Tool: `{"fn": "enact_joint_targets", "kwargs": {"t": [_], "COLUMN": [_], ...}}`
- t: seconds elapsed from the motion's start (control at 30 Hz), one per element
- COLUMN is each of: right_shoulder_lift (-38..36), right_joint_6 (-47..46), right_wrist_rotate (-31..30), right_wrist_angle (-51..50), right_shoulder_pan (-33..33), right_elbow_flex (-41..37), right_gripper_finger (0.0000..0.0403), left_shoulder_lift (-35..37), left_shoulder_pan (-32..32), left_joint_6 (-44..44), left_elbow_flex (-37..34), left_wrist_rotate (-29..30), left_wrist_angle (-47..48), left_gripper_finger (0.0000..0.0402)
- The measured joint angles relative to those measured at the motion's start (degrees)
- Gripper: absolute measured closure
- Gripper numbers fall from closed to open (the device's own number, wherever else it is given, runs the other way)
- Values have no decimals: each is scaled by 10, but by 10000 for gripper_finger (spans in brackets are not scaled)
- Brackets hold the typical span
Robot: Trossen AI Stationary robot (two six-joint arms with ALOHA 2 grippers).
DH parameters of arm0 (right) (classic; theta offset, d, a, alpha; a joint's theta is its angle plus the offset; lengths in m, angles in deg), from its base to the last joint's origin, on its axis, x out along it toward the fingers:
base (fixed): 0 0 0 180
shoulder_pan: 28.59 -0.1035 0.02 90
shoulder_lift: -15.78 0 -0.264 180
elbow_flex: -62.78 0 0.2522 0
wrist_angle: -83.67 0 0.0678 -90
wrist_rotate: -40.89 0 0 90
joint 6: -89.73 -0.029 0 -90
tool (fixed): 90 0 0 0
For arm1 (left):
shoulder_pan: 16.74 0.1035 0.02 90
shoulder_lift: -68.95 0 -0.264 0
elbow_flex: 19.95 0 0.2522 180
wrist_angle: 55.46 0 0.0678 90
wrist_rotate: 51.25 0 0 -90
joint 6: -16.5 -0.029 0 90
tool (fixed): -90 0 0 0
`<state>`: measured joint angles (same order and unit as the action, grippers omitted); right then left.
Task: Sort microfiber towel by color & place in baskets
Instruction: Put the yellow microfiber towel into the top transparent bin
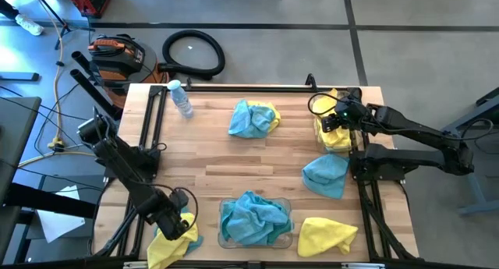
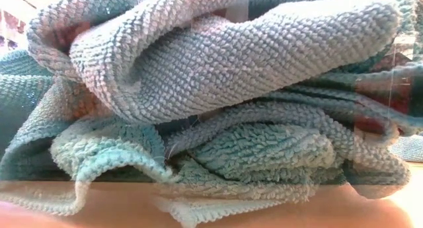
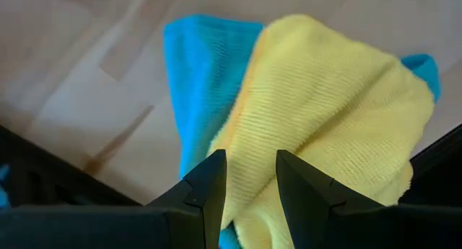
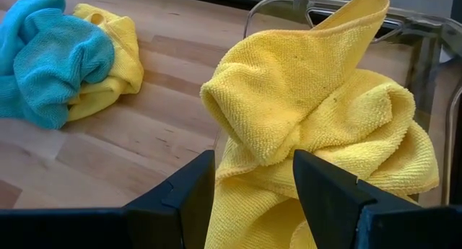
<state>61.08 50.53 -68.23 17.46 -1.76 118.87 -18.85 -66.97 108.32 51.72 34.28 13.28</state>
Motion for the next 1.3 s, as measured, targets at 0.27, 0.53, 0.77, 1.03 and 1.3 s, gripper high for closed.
{"fn": "enact_joint_targets", "kwargs": {"t": [0.27, 0.53, 0.77, 1.03, 1.3], "right_shoulder_lift": [0, 1, 1, 56, 213], "right_joint_6": [-6, 7, 76, 170, 280], "right_wrist_rotate": [-19, -9, 34, 113, 164], "right_wrist_angle": [5, 34, 144, 356, 649], "right_shoulder_pan": [0, 0, -19, -100, -190], "right_elbow_flex": [0, 0, 0, 0, 0], "right_gripper_finger": [219, 219, 219, 219, 219], "left_shoulder_lift": [-36, -14, 92, 235, 283], "left_shoulder_pan": [-8, 6, 55, 144, 264], "left_joint_6": [-31, -76, -120, -278, -525], "left_elbow_flex": [0, 0, 1, 30, 74], "left_wrist_rotate": [-41, 10, 113, 307, 365], "left_wrist_angle": [-26, 36, 116, 125, 13], "left_gripper_finger": [326, 397, 401, 401, 402]}}
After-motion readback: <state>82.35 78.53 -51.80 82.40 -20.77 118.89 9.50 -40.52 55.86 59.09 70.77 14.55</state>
